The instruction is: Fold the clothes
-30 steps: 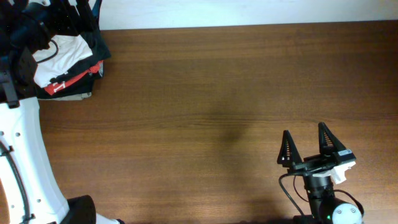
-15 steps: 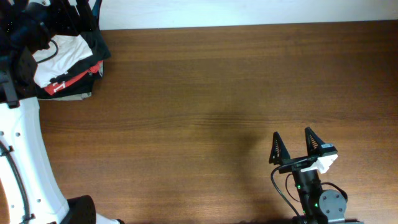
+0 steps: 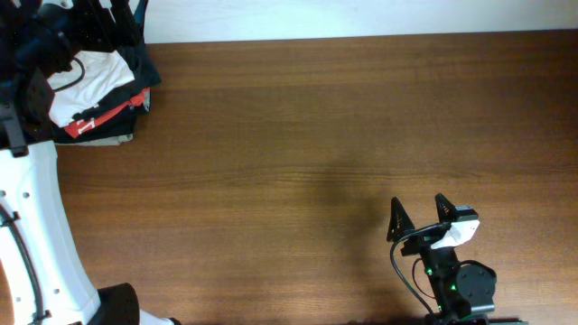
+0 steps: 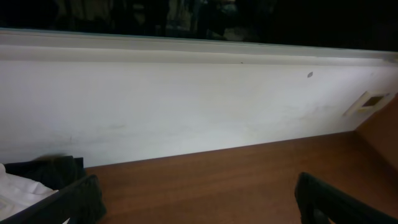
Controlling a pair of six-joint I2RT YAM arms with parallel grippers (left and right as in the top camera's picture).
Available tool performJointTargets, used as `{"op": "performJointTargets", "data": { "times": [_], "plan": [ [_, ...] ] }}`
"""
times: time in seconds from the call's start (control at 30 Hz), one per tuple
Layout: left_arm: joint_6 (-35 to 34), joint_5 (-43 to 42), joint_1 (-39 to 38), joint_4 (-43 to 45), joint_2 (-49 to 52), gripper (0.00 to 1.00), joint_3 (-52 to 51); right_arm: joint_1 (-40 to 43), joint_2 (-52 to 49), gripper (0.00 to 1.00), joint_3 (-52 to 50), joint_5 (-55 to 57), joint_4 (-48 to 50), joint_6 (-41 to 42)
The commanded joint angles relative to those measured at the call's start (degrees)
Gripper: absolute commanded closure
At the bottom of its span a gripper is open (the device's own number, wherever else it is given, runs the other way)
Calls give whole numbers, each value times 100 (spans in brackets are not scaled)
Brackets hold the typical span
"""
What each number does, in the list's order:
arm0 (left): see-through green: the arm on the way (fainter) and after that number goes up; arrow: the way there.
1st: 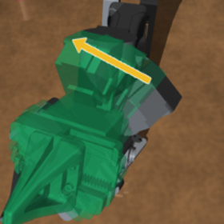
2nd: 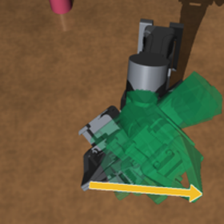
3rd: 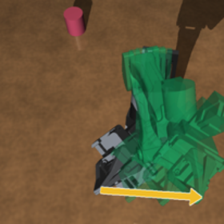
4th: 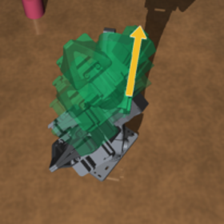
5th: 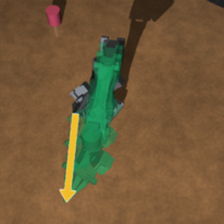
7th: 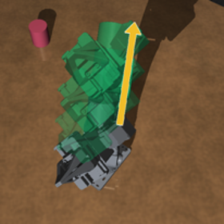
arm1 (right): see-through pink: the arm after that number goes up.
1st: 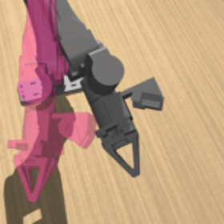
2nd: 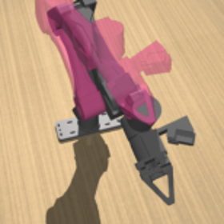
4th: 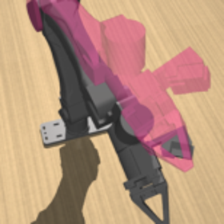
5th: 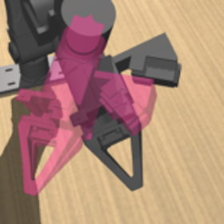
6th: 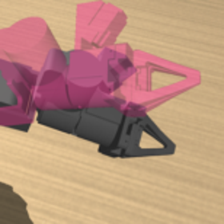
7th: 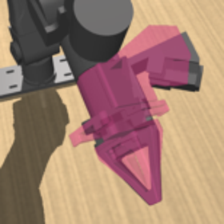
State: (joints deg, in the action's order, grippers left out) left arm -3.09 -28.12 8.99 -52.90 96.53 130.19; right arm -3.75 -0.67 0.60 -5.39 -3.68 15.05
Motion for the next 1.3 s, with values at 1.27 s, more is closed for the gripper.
{"op": "performJointTargets", "data": {
  "times": [1.27],
  "plan": [
    [-1110,1729,-632,5237,-8964,1,-12465,-37,46,1,-28,52,-44,44]
  ]
}}
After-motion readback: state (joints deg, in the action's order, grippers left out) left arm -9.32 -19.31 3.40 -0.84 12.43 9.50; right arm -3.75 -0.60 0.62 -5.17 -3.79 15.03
